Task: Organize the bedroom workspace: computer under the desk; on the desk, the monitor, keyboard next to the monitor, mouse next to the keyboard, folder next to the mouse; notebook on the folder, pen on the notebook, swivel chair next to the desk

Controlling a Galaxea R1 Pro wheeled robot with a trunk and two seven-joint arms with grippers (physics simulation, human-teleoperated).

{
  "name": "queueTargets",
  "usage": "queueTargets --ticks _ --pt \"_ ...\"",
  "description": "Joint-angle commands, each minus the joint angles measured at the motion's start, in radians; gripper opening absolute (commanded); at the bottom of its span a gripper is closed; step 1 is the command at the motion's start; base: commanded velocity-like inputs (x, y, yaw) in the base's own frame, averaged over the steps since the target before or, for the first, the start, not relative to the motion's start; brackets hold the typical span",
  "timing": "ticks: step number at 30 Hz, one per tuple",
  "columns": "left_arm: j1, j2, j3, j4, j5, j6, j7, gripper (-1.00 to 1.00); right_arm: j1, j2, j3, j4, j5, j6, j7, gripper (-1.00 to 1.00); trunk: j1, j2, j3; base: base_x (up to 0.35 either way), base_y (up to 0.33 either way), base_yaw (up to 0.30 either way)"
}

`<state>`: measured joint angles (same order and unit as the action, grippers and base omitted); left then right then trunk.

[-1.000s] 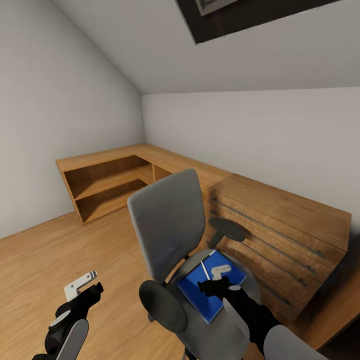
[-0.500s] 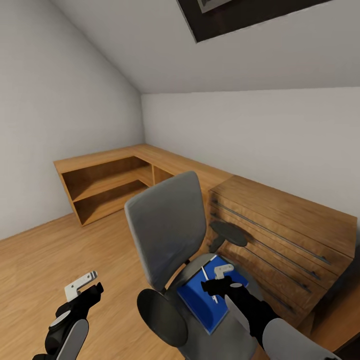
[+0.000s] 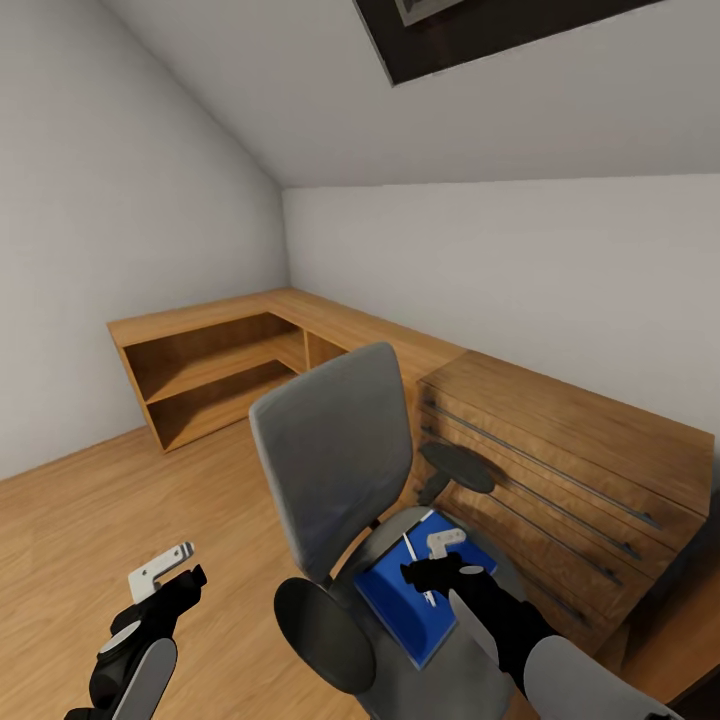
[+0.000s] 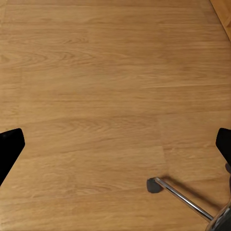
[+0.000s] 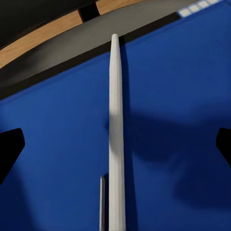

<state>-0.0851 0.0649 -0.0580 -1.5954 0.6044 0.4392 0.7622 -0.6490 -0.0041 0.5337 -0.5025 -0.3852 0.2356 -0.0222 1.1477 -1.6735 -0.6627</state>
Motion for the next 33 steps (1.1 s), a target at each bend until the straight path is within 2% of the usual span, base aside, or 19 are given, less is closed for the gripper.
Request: queueTargets --ticks 1,11,18,33 --pt "-0.001 0.001 -0.002 -0.001 0.006 0.003 0.008 1.0 -0.001 -0.001 0.003 -0.001 -0.003 0.005 -0.002 1.0 0.0 -0.001 -0.001 0.0 0.0 0.0" --pt "-0.001 0.001 -0.002 -0.001 0.006 0.003 0.009 1.0 -0.006 0.001 0.003 0.002 -0.003 0.027 -0.002 1.0 0.0 -0.001 -0.001 0.0 0.0 0.0" --pt "-0.001 0.001 0.0 -0.001 0.006 0.003 0.009 1.0 -0.033 0.004 0.003 0.065 -0.005 0.031 -0.002 1.0 0.0 -0.001 -0.001 0.0 0.0 0.0" --pt "-0.001 0.001 0.0 -0.001 0.006 0.003 0.009 1.0 -0.038 0.004 0.003 0.074 -0.005 0.044 -0.002 1.0 0.0 -0.001 -0.001 0.0 0.0 0.0"
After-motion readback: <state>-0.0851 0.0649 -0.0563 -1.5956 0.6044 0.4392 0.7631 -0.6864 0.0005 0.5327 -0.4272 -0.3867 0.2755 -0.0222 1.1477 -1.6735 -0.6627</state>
